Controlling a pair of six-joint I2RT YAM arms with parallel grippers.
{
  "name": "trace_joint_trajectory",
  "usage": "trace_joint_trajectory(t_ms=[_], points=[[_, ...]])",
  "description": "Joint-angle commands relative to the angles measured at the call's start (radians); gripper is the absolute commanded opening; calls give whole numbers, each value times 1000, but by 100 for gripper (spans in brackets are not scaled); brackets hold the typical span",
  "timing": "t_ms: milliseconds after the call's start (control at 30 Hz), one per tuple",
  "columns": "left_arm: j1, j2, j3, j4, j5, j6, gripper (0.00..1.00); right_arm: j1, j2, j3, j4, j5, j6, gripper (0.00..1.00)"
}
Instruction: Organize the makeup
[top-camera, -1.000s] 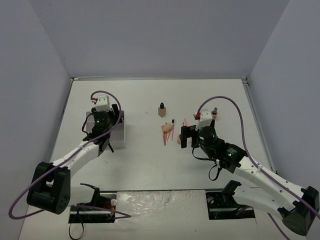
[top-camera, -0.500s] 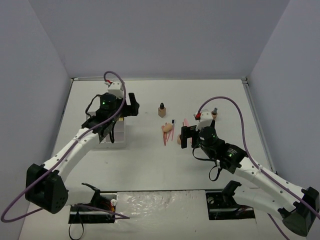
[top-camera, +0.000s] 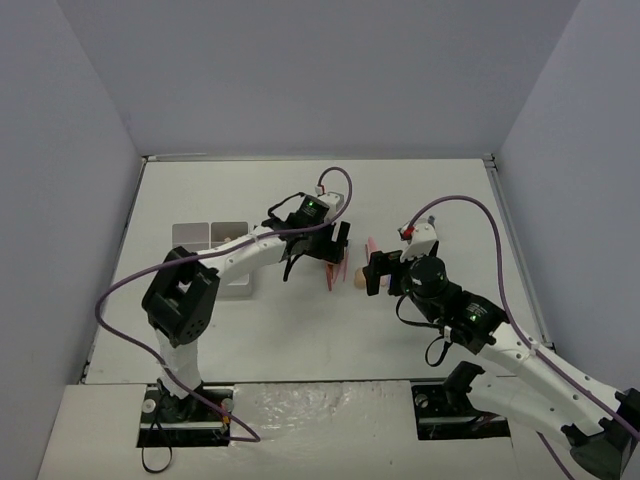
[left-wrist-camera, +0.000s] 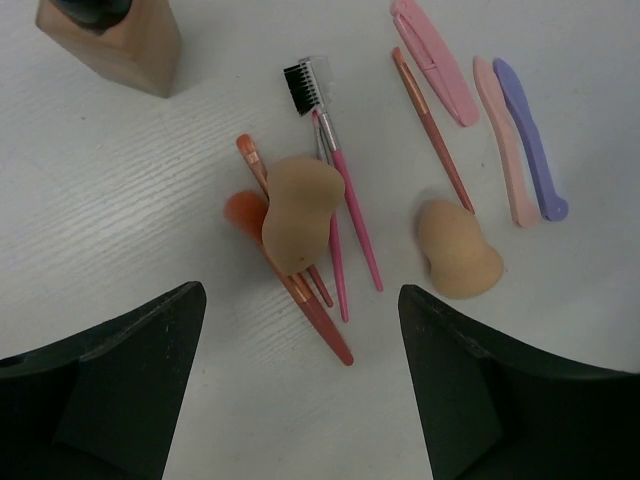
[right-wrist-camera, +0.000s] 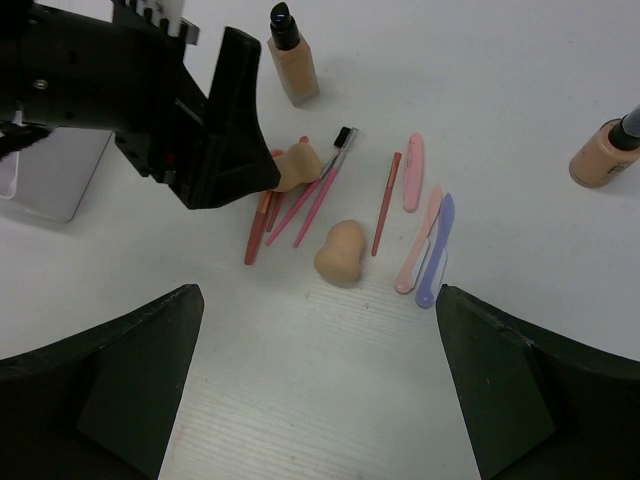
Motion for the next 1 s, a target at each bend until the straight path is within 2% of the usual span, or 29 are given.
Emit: trace_joint_trajectory(t_ms=[0,267,600,867,967], points=[[-17,54,150,-14,12,-15,72,-6,-23,14,24,25,1,100],[-22,148,198,-33,19,-43,59,-7,-39,21,-2,45,-8,100],[-22,173,185,-41,-8,-65,45,-5,-34,15,-3,51,-10,100],[-22,138,178,-34,-25,-66,2,-7,-36,10,-3,54,-10,100],[-22,98,167,-40,-39,-65,0,-7,-34,11,-4,55,-10,100]])
